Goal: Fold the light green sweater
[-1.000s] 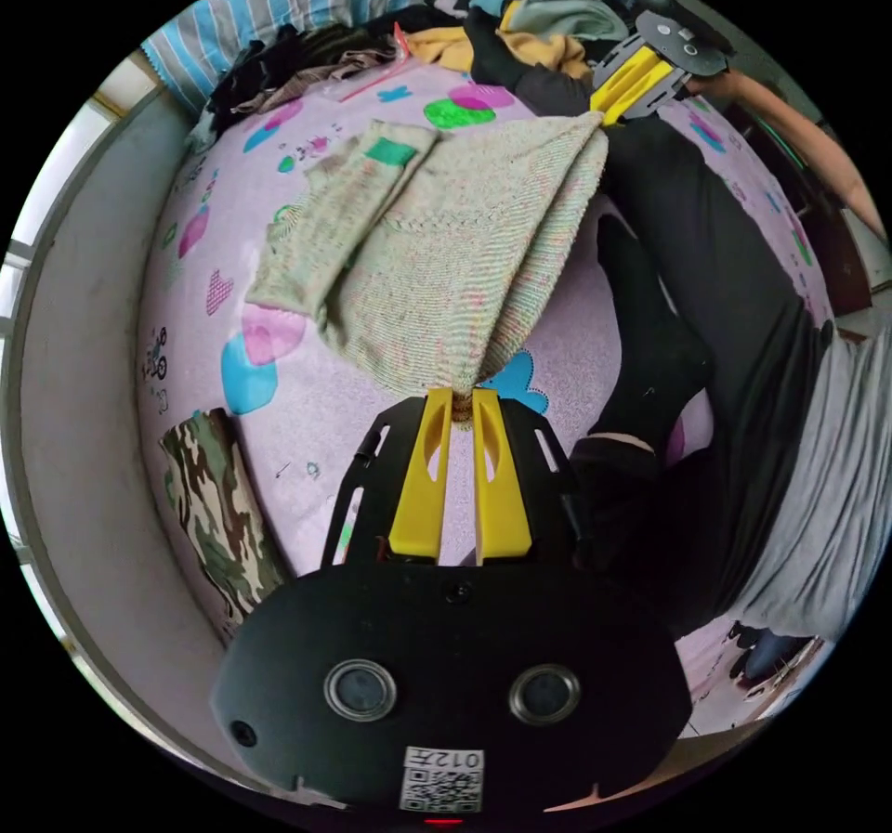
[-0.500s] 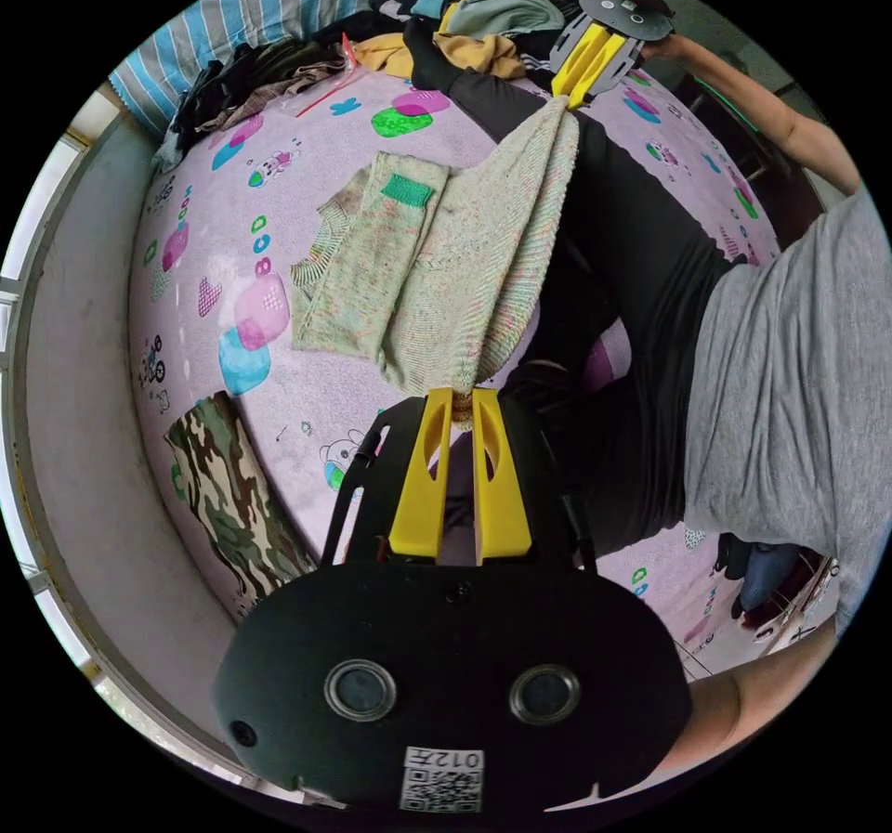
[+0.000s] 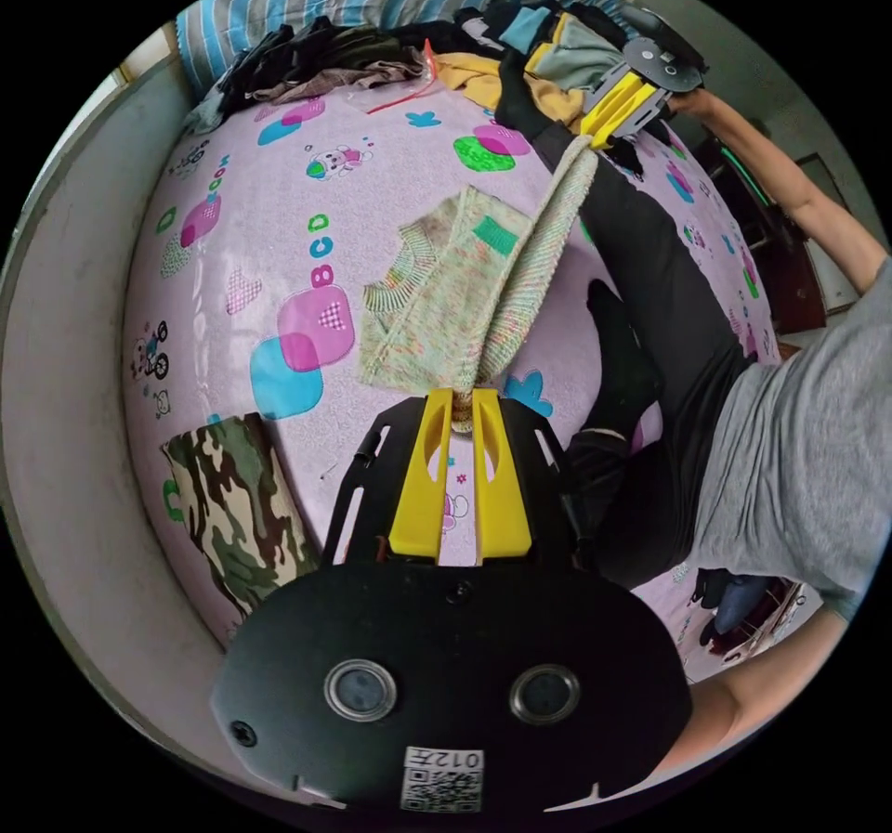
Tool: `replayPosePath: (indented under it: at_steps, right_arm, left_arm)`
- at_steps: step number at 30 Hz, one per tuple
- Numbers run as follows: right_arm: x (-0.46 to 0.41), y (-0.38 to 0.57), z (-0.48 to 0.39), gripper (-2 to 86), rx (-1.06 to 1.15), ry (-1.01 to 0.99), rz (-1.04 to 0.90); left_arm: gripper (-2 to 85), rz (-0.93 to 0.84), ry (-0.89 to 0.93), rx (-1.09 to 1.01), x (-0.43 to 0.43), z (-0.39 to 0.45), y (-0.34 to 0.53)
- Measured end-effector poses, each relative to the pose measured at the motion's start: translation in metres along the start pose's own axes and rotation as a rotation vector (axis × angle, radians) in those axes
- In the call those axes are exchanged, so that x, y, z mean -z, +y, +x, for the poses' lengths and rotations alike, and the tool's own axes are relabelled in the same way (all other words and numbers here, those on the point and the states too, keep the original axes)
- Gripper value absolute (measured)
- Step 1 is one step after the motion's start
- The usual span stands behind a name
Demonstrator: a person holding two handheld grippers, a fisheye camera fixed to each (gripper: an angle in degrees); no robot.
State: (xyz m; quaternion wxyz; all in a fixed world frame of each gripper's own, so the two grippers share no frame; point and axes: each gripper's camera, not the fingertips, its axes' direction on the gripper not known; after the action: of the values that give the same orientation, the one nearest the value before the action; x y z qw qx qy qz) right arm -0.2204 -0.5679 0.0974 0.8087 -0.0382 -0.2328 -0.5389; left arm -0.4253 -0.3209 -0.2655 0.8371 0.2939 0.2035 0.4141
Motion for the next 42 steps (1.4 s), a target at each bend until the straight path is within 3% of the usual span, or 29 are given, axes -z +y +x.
replayPosePath:
  at_steps: [17,21,26,28,35,42]
  right_arm:
    - [-0.161,-0.045,0.224,4.1,-0.184,-0.188,-0.128]
    - [-0.201,-0.032,0.258,4.6,-0.280,-0.210,-0.082]
    - [-0.218,0.007,0.292,6.1,-0.439,-0.197,0.029]
    - [-0.216,0.035,0.305,6.2,-0.532,-0.212,0.084]
    - [-0.257,0.185,0.306,9.0,-0.776,-0.671,0.168]
    - [-0.305,0.248,0.275,8.7,-0.803,-0.695,0.078]
  left_arm:
    - [3.8,-0.122,0.249,0.165,-0.049,-0.243,-0.047]
    - [4.7,-0.142,0.286,0.230,-0.069,-0.278,-0.042]
    - [6.9,-0.018,0.298,0.398,-0.053,-0.320,-0.003]
    - [7.5,0.045,0.321,0.486,-0.037,-0.332,0.023]
    - [9.2,0.132,0.569,0.601,-0.022,-0.309,0.131]
    - [10.2,0.093,0.643,0.634,-0.041,-0.290,0.173]
